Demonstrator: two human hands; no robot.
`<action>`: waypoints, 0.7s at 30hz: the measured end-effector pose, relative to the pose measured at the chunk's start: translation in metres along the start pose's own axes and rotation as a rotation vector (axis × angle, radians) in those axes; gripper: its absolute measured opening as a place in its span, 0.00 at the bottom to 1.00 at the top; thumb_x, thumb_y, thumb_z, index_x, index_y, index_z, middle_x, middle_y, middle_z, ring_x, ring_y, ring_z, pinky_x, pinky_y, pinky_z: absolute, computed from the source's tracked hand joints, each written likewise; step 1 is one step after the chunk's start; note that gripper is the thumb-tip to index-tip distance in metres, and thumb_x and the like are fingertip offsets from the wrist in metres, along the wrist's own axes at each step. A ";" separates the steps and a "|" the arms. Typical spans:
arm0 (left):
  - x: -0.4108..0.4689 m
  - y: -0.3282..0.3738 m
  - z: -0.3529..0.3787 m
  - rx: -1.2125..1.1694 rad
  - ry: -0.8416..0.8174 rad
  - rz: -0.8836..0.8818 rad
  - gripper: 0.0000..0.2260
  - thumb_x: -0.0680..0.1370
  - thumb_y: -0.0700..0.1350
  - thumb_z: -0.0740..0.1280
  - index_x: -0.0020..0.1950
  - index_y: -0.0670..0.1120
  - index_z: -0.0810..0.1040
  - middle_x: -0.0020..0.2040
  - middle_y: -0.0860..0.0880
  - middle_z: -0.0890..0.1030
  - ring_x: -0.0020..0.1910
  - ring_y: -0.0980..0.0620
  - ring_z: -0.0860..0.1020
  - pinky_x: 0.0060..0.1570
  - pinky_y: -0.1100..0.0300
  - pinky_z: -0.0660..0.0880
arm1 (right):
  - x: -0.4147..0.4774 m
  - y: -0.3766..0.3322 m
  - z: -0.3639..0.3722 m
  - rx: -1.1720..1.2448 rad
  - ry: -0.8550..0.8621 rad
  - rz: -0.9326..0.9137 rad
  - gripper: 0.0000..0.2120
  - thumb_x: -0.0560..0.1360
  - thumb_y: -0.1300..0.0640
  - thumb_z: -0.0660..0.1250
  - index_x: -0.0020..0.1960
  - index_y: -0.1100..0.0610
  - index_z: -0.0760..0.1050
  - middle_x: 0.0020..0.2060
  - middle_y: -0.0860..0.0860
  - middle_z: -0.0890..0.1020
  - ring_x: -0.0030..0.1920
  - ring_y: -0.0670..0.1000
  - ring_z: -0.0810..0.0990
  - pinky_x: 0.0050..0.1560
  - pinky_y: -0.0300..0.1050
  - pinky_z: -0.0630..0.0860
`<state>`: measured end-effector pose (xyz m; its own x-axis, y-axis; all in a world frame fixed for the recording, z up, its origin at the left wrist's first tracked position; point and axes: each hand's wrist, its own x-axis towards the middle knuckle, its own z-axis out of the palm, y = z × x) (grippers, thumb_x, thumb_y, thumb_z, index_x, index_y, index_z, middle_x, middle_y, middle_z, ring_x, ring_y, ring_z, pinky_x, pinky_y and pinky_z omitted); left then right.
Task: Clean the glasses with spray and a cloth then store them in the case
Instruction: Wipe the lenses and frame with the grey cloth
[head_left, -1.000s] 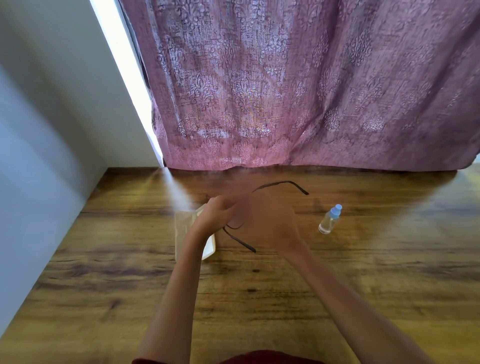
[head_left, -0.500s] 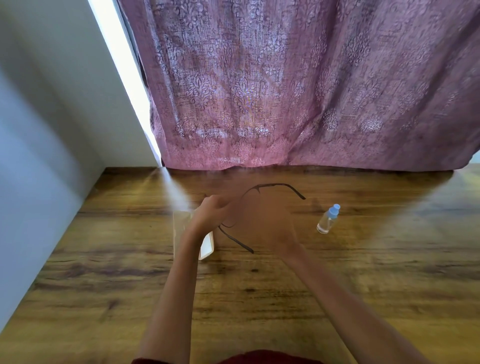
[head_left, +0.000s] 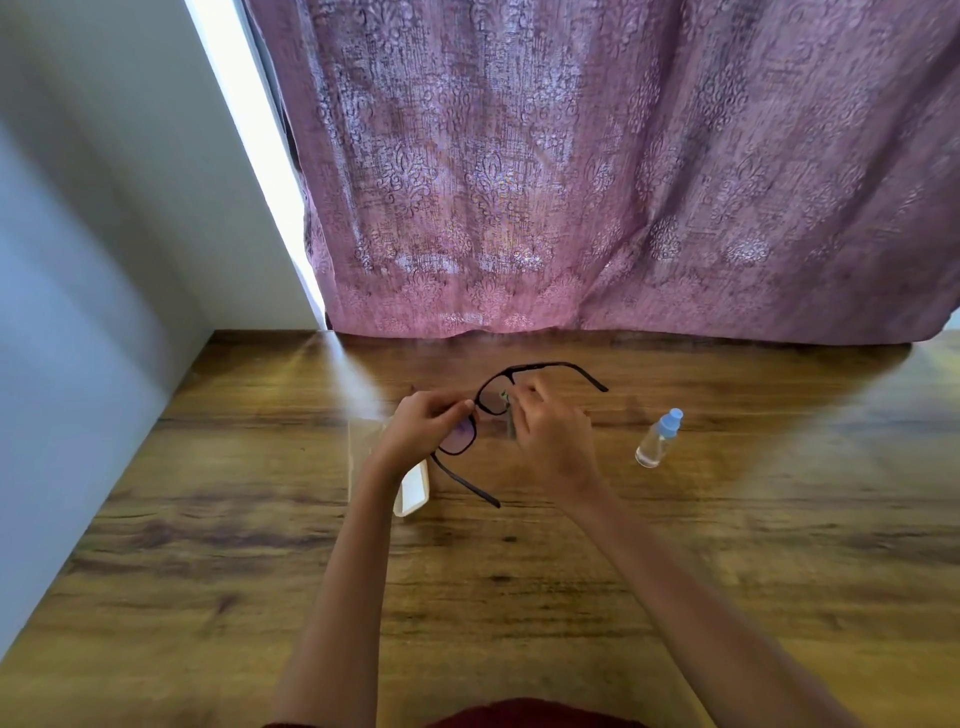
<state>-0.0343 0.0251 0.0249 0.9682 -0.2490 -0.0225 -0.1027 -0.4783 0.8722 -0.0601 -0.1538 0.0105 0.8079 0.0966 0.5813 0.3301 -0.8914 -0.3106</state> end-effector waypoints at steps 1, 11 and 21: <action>0.000 0.000 0.000 0.003 0.004 -0.006 0.08 0.79 0.48 0.65 0.43 0.53 0.82 0.36 0.56 0.81 0.38 0.60 0.76 0.41 0.62 0.70 | -0.002 -0.002 0.001 0.008 -0.018 -0.006 0.04 0.77 0.62 0.67 0.49 0.61 0.80 0.44 0.52 0.80 0.30 0.49 0.78 0.26 0.35 0.66; 0.002 0.006 0.006 0.064 -0.033 -0.011 0.09 0.79 0.47 0.64 0.47 0.47 0.84 0.42 0.46 0.84 0.46 0.46 0.81 0.49 0.49 0.75 | 0.006 -0.005 0.000 0.056 -0.030 -0.045 0.09 0.78 0.60 0.62 0.54 0.62 0.78 0.46 0.53 0.80 0.30 0.51 0.78 0.24 0.45 0.75; 0.000 -0.001 0.002 -0.081 0.011 -0.037 0.07 0.79 0.48 0.66 0.46 0.51 0.84 0.41 0.52 0.83 0.42 0.57 0.78 0.45 0.60 0.72 | -0.004 -0.003 0.004 0.037 0.000 0.054 0.07 0.79 0.60 0.64 0.51 0.62 0.80 0.45 0.53 0.80 0.34 0.51 0.79 0.27 0.39 0.72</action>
<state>-0.0353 0.0235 0.0231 0.9736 -0.2224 -0.0504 -0.0482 -0.4169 0.9077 -0.0627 -0.1495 0.0064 0.8249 0.0485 0.5631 0.3040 -0.8781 -0.3696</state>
